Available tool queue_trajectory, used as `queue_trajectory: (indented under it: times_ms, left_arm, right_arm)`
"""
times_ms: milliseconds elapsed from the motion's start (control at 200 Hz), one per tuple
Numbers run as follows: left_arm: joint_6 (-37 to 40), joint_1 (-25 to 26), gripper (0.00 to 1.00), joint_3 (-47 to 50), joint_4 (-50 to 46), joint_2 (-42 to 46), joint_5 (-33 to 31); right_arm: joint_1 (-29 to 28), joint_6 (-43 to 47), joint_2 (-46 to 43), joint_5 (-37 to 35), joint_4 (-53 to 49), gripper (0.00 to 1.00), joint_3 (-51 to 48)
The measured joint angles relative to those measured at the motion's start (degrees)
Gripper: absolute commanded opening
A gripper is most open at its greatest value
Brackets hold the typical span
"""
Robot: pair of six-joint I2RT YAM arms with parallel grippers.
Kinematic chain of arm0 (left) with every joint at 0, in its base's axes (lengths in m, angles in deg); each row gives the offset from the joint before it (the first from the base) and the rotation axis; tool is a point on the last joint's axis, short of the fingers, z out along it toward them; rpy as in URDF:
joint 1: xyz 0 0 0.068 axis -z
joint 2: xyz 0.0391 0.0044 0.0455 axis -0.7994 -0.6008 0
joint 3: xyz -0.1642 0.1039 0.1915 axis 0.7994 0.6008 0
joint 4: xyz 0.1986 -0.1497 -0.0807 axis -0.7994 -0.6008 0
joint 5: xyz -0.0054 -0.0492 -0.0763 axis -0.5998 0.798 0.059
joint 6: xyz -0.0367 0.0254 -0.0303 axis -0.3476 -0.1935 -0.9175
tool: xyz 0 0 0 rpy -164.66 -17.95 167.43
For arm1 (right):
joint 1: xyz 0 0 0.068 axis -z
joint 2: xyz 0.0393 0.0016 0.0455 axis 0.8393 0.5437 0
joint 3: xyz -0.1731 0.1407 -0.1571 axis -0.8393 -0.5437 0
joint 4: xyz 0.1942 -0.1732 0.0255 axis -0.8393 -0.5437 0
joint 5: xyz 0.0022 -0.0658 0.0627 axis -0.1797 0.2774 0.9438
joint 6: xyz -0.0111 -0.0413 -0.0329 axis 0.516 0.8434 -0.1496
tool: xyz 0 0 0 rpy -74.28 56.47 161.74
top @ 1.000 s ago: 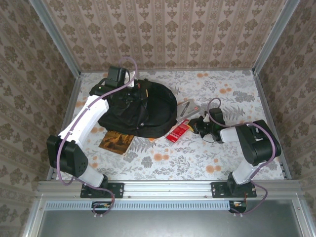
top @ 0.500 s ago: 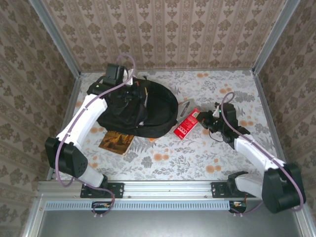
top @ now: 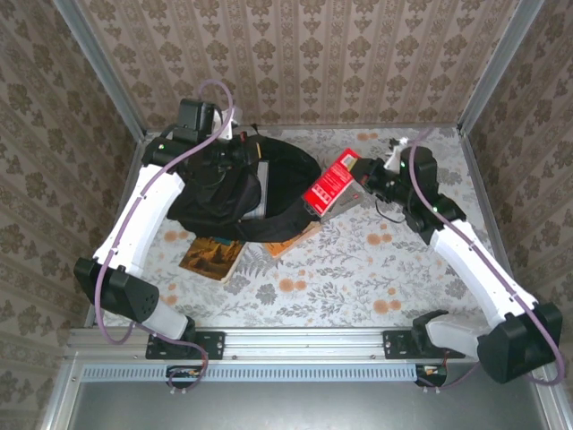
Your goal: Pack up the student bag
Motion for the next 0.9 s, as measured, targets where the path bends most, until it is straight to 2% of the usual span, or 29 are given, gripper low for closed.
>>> queue_trajectory:
  times_ms: [160, 290, 575, 770, 900]
  left_arm:
    - [0.0, -0.6, 0.00, 0.0, -0.5, 0.0, 0.9]
    - [0.0, -0.9, 0.00, 0.0, -0.6, 0.0, 1.8]
    - [-0.5, -2.2, 0.00, 0.0, -0.6, 0.0, 3.2]
    - [-1.6, -2.4, 0.00, 0.0, -0.2, 0.0, 4.2]
    - [-2.0, -2.5, 0.00, 0.0, 0.3, 0.0, 4.3]
  right_arm:
    - [-8.5, 2.7, 9.0, -5.5, -4.2, 0.04, 13.4]
    - [-12.1, 3.0, 14.8, -8.2, -5.3, 0.05, 21.0]
    - [-12.7, -0.8, 25.1, -12.3, -5.1, 0.07, 23.3]
    - [-17.5, -6.6, 33.3, -17.6, -4.1, 0.09, 25.8]
    - [-20.1, -11.8, 40.9, -18.0, -2.0, 0.11, 31.1]
